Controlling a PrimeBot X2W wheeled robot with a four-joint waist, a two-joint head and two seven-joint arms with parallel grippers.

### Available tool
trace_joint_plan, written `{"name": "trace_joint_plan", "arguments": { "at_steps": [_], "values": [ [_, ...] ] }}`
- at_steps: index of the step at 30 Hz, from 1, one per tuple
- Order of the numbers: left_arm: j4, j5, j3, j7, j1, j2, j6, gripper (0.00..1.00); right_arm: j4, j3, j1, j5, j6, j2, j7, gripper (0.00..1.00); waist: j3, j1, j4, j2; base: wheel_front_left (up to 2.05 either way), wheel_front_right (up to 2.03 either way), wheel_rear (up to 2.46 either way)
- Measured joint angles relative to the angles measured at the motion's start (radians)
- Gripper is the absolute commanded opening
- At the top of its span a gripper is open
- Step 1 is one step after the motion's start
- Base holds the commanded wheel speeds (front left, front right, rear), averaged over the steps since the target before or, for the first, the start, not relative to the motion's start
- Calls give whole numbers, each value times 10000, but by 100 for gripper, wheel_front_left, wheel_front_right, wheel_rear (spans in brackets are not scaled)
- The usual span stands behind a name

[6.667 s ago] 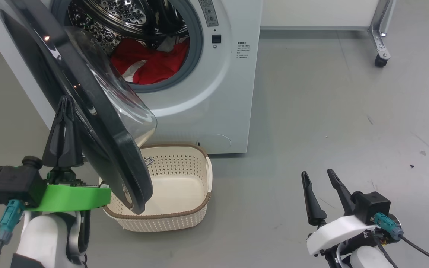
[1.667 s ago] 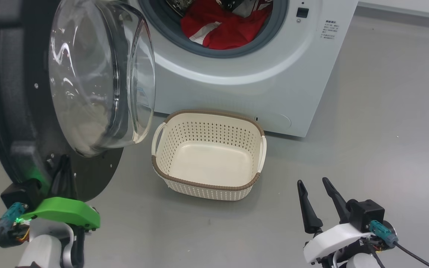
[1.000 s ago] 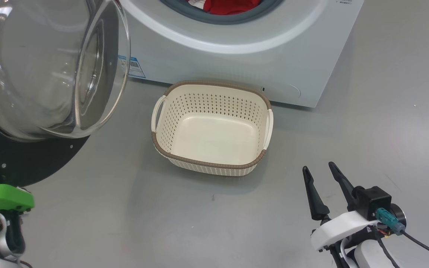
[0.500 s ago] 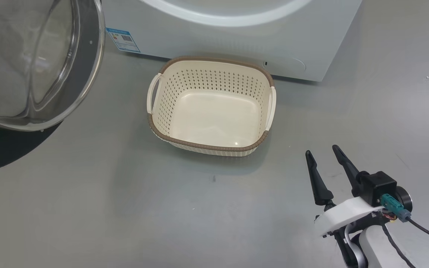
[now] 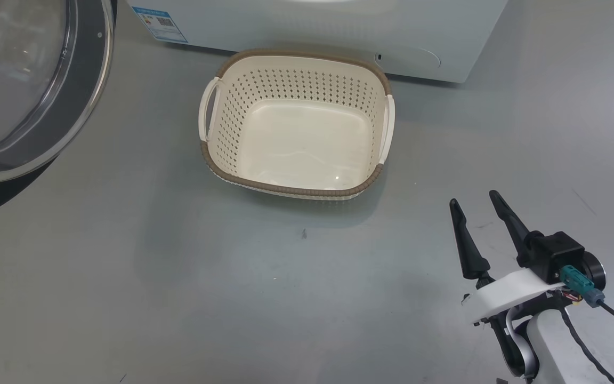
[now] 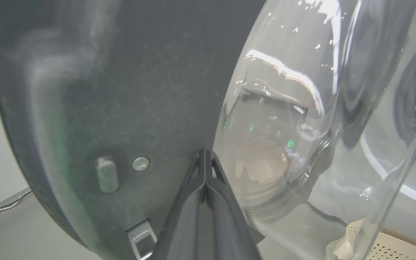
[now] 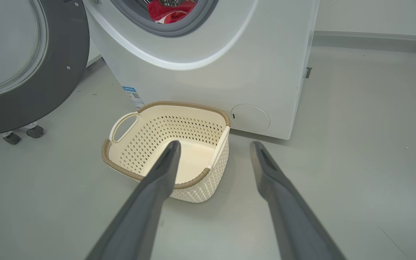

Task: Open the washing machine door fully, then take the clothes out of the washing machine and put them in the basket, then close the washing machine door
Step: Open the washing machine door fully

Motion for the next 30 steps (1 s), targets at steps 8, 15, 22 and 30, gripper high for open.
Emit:
{"name": "trace_joint_plan", "arguments": {
  "at_steps": [8, 15, 22, 30],
  "values": [
    [357, 0, -52, -42, -323, -23, -92, 0, 17, -104, -2, 0, -2, -65, 0, 100, 147, 0, 29, 0, 0, 0, 0],
    [708, 23, -303, -146, -396, -86, -184, 0, 159, -123, -22, 2, -2, -58, -4, 100, 30, 0, 78, 0, 0, 0, 0],
    [941, 351, -635, -265, -399, -98, -343, 0, 407, -88, -29, 23, 10, 96, -13, 100, -409, -1, 95, 0, 0, 0, 0],
    [936, 715, -1028, -364, -327, -378, -575, 0, 709, -98, -31, 153, 33, 374, -19, 100, -1096, 0, 38, 0, 0, 0, 0]
  ]
}}
